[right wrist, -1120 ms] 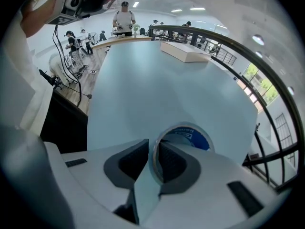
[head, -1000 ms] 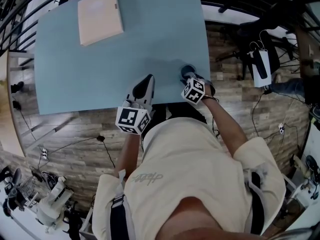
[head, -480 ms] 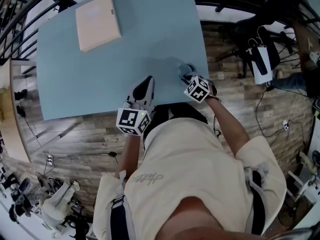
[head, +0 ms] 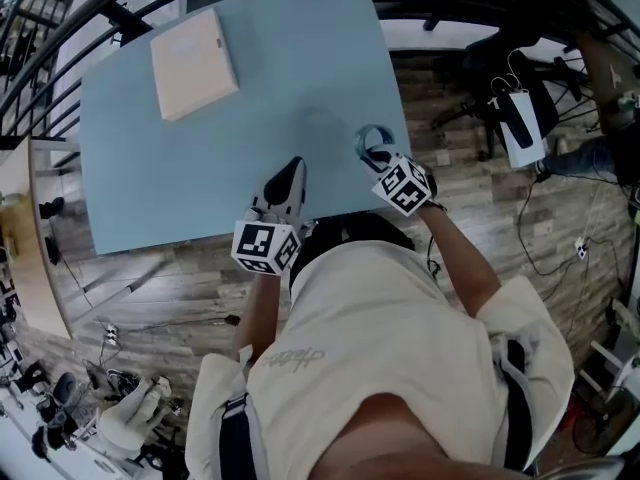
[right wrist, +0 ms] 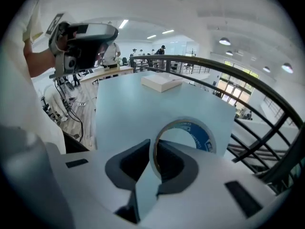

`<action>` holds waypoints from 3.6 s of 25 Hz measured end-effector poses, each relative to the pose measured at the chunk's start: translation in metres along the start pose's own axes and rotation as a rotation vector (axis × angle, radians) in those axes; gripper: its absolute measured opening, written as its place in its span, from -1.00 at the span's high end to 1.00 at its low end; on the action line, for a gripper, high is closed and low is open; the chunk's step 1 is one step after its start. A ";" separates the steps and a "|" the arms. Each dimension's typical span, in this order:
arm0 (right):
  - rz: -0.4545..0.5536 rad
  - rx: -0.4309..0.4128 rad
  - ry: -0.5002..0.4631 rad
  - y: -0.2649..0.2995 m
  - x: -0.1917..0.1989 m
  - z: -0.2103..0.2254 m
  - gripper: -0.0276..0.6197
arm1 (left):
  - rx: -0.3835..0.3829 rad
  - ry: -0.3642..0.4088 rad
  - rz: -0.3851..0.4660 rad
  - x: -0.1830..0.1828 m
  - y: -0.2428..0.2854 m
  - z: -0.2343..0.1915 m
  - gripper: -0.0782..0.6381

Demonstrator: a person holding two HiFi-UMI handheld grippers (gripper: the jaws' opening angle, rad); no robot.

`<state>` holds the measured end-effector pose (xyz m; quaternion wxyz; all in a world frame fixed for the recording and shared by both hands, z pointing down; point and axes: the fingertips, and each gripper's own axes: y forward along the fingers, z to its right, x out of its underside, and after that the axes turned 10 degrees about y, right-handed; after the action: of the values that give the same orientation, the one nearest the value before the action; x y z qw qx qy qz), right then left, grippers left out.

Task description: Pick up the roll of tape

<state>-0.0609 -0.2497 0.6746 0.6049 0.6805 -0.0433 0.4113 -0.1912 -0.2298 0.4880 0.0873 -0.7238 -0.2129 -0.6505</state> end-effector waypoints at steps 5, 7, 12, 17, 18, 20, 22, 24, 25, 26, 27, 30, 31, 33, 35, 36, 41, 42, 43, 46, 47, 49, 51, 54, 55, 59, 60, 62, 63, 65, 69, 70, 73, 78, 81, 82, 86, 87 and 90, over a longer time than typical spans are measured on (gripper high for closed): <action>0.134 0.024 0.074 -0.035 -0.027 0.008 0.76 | 0.006 0.032 0.005 -0.011 0.002 0.004 0.73; 0.183 0.036 0.100 -0.050 -0.037 0.011 0.75 | 0.008 0.044 0.009 -0.015 0.002 0.005 0.73; 0.306 0.090 0.147 -0.089 -0.055 0.029 0.75 | 0.015 0.070 0.028 -0.026 0.005 0.009 0.73; 0.400 0.130 0.197 -0.124 -0.064 0.045 0.76 | 0.031 0.085 0.046 -0.036 0.010 0.018 0.73; 0.414 0.137 0.204 -0.129 -0.066 0.048 0.76 | 0.034 0.090 0.052 -0.038 0.011 0.020 0.73; 0.442 0.151 0.211 -0.139 -0.070 0.052 0.76 | 0.041 0.099 0.063 -0.043 0.014 0.023 0.73; 0.468 0.165 0.210 -0.150 -0.076 0.055 0.75 | 0.050 0.108 0.073 -0.048 0.017 0.025 0.73; 0.496 0.178 0.201 -0.162 -0.083 0.058 0.76 | 0.056 0.117 0.081 -0.053 0.022 0.027 0.73; 0.511 0.182 0.195 -0.167 -0.086 0.059 0.75 | 0.058 0.124 0.085 -0.055 0.023 0.029 0.73; 0.525 0.186 0.190 -0.172 -0.090 0.060 0.76 | 0.058 0.130 0.090 -0.058 0.024 0.030 0.73; 0.540 0.188 0.187 -0.177 -0.093 0.060 0.76 | 0.059 0.136 0.095 -0.061 0.024 0.030 0.73; 0.580 0.195 0.179 -0.190 -0.104 0.061 0.75 | 0.061 0.153 0.113 -0.073 0.026 0.030 0.73; 0.590 0.197 0.172 -0.194 -0.108 0.062 0.75 | 0.060 0.158 0.119 -0.076 0.028 0.029 0.73; 0.611 0.201 0.154 -0.201 -0.116 0.062 0.75 | 0.057 0.169 0.130 -0.083 0.030 0.028 0.73; 0.633 0.205 0.139 -0.210 -0.123 0.062 0.75 | 0.056 0.183 0.141 -0.090 0.031 0.027 0.73; 0.645 0.207 0.134 -0.214 -0.126 0.061 0.75 | 0.055 0.191 0.148 -0.094 0.031 0.028 0.73; 0.717 0.221 0.104 -0.237 -0.147 0.058 0.75 | 0.051 0.239 0.182 -0.114 0.032 0.026 0.73; 0.729 0.223 0.095 -0.241 -0.151 0.056 0.75 | 0.053 0.244 0.186 -0.117 0.032 0.026 0.73; 0.739 0.225 0.087 -0.245 -0.155 0.055 0.75 | 0.056 0.250 0.191 -0.120 0.032 0.027 0.73; 0.765 0.229 0.071 -0.254 -0.164 0.052 0.75 | 0.058 0.269 0.211 -0.131 0.030 0.026 0.73; 0.773 0.232 0.069 -0.256 -0.167 0.052 0.75 | 0.058 0.275 0.219 -0.135 0.029 0.026 0.73; 0.787 0.238 0.069 -0.261 -0.171 0.052 0.75 | 0.058 0.283 0.232 -0.143 0.029 0.024 0.73; 0.801 0.246 0.065 -0.266 -0.176 0.051 0.75 | 0.058 0.291 0.241 -0.149 0.029 0.021 0.73; 0.822 0.258 0.059 -0.273 -0.182 0.054 0.75 | 0.056 0.306 0.255 -0.157 0.031 0.018 0.73; 0.828 0.260 0.060 -0.275 -0.183 0.056 0.75 | 0.054 0.311 0.261 -0.160 0.033 0.017 0.73; 0.843 0.262 0.062 -0.278 -0.187 0.066 0.75 | 0.050 0.325 0.281 -0.172 0.037 0.014 0.73; 0.847 0.264 0.062 -0.279 -0.189 0.067 0.75 | 0.048 0.328 0.286 -0.175 0.038 0.012 0.73; 0.857 0.267 0.066 -0.280 -0.193 0.069 0.75 | 0.041 0.333 0.297 -0.181 0.038 0.006 0.73; 0.862 0.266 0.066 -0.281 -0.194 0.070 0.75 | 0.037 0.334 0.303 -0.184 0.038 0.004 0.73; 0.870 0.265 0.064 -0.283 -0.196 0.070 0.75 | 0.029 0.333 0.313 -0.189 0.037 0.000 0.73; 0.878 0.274 0.052 -0.290 -0.201 0.071 0.75 | 0.018 0.334 0.326 -0.197 0.040 -0.002 0.73; 0.882 0.274 0.047 -0.291 -0.202 0.072 0.75 | 0.017 0.337 0.330 -0.199 0.041 -0.002 0.73; 0.889 0.272 0.033 -0.289 -0.205 0.075 0.75 | 0.012 0.339 0.341 -0.202 0.043 -0.003 0.73; 0.891 0.251 0.028 -0.285 -0.209 0.071 0.75 | 0.003 0.318 0.334 -0.196 0.041 -0.004 0.73; 0.902 0.236 0.044 -0.282 -0.209 0.070 0.75 | -0.003 0.305 0.329 -0.193 0.042 -0.003 0.73; 0.906 0.231 0.056 -0.280 -0.209 0.069 0.75 | -0.003 0.303 0.325 -0.191 0.043 -0.002 0.73; 0.922 0.213 0.085 -0.274 -0.209 0.066 0.75 | 0.006 0.299 0.317 -0.187 0.043 0.000 0.73; 0.921 0.214 0.085 -0.273 -0.209 0.065 0.75 | 0.009 0.299 0.315 -0.186 0.043 0.001 0.73; 0.911 0.220 0.086 -0.270 -0.207 0.064 0.75 | 0.014 0.300 0.302 -0.181 0.043 -0.002 0.73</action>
<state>-0.0142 -0.3238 0.3394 0.2883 0.6347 -0.2685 0.6648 -0.1862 -0.3045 0.3174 0.2198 -0.6418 -0.0912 -0.7290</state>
